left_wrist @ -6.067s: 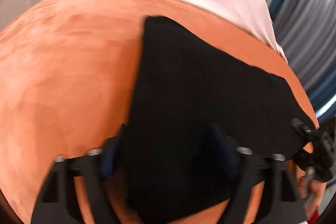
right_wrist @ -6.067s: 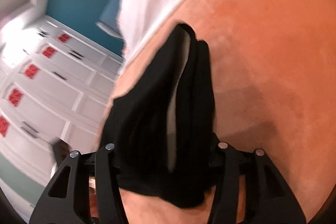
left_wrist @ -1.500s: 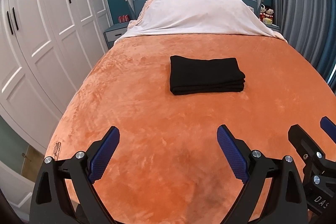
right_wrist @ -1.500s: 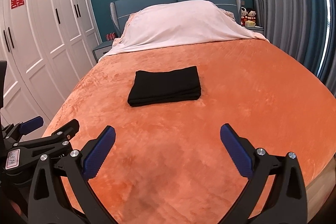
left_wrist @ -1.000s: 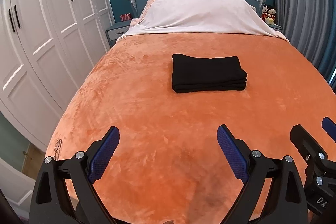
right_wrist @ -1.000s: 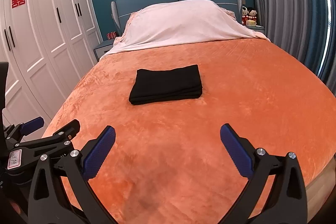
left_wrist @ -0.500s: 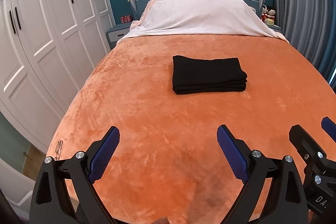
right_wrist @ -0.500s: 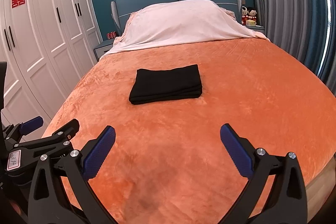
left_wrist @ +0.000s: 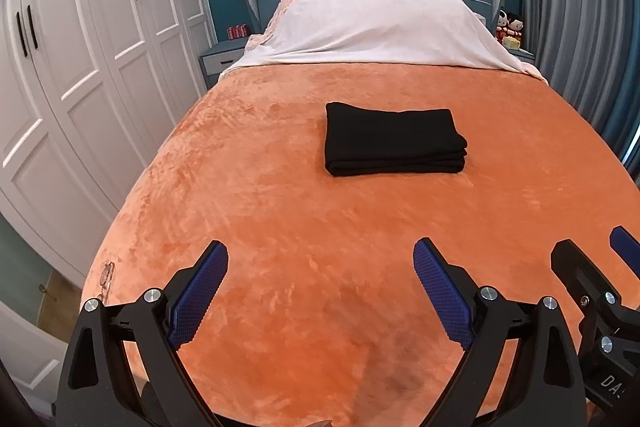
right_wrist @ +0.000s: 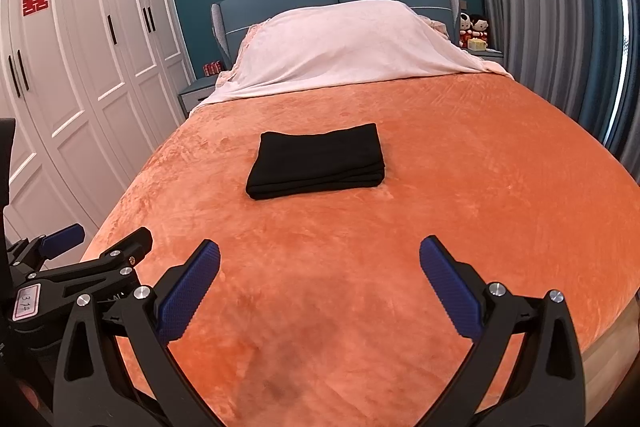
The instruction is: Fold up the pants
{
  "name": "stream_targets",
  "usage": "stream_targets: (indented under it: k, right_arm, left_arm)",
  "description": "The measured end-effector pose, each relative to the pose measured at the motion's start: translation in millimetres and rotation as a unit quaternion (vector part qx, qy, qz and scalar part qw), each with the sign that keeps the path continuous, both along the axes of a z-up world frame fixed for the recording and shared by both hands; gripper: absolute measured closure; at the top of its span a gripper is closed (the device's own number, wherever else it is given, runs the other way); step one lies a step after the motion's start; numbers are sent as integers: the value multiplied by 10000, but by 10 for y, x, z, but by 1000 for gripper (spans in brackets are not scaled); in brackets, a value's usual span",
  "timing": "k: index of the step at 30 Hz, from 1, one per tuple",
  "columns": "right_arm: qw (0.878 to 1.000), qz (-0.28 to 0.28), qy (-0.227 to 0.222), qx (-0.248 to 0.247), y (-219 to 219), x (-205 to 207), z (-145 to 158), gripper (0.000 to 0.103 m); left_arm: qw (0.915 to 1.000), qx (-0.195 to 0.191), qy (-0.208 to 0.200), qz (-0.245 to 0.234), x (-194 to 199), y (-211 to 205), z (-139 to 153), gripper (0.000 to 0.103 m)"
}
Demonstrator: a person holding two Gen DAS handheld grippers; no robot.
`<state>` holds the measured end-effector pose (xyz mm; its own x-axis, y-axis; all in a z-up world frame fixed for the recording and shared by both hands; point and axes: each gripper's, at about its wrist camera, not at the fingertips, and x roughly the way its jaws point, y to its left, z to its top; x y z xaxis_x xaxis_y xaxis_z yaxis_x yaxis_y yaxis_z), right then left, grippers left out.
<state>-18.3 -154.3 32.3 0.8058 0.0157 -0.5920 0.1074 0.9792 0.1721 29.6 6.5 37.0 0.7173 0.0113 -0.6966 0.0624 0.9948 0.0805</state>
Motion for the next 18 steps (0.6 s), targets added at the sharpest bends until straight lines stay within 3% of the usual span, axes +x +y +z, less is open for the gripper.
stream_targets:
  k: [18]
  right_arm:
    - [10000, -24, -1, 2, 18, -19, 7, 5]
  left_arm:
    - [9999, 18, -20, -102, -52, -20, 11, 11]
